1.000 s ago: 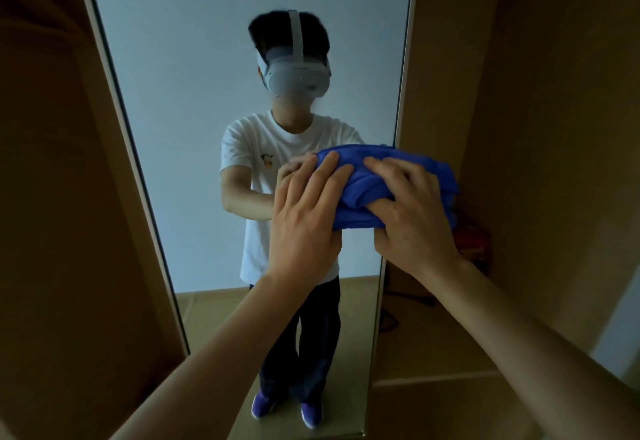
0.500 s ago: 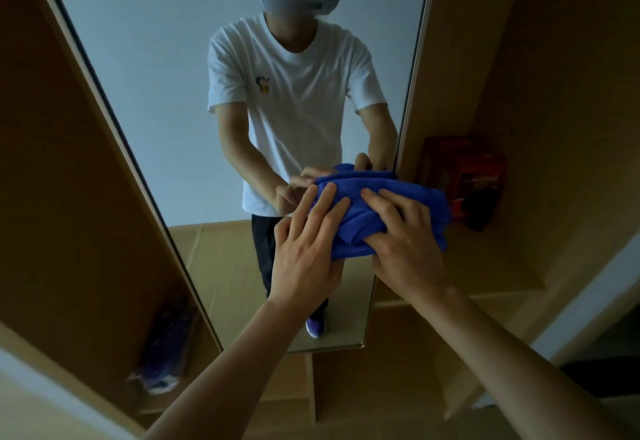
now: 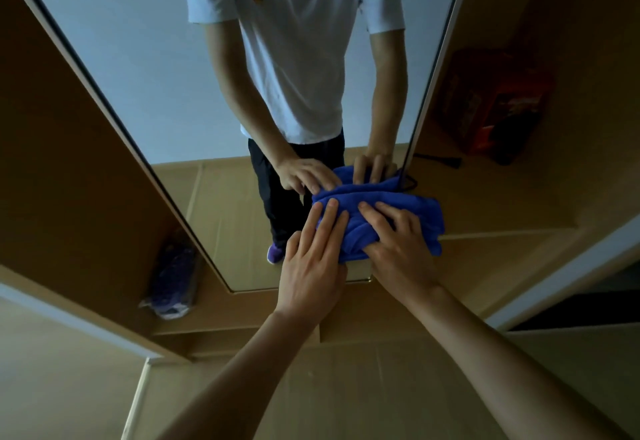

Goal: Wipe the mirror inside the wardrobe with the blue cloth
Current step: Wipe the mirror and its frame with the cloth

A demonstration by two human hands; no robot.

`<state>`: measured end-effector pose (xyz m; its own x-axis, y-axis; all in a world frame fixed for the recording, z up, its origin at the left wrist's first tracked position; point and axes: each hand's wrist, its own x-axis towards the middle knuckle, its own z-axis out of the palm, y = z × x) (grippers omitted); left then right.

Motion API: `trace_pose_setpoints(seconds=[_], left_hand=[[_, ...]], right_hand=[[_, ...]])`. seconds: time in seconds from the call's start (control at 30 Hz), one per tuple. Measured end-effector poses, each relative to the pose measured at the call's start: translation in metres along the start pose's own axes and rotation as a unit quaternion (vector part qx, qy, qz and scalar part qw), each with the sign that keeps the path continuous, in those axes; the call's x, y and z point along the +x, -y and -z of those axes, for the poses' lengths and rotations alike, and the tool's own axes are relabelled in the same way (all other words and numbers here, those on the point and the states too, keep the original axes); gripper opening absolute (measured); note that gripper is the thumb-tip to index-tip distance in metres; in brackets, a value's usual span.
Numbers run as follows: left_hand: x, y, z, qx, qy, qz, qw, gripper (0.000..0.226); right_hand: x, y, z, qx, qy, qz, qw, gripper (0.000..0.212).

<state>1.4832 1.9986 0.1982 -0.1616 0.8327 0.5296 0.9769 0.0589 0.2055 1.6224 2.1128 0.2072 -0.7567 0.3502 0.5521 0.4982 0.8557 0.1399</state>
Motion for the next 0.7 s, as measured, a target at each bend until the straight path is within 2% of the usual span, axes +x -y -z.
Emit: trace_pose_setpoints(seconds=[0.3,0.4,0.53,0.7], left_hand=[[-0.040,0.016,-0.050,0.028,0.056,-0.001,0.998,0.068],[-0.053,0.019,-0.066,0.017,0.086,0.004,0.996,0.067],[-0.068,0.022,-0.088,-0.006,0.118,0.020,0.993,0.068],[-0.086,0.028,-0.118,-0.024,0.151,0.028,0.988,0.063]], right_hand=[[-0.042,0.018,-0.055,0.012,0.034,-0.012,0.999,0.033],[-0.057,0.022,-0.071,0.013,0.072,-0.006,0.997,0.034],[-0.076,0.023,-0.096,0.009,0.122,-0.009,0.992,0.022],[-0.100,0.030,-0.128,0.037,0.160,-0.030,0.986,0.021]])
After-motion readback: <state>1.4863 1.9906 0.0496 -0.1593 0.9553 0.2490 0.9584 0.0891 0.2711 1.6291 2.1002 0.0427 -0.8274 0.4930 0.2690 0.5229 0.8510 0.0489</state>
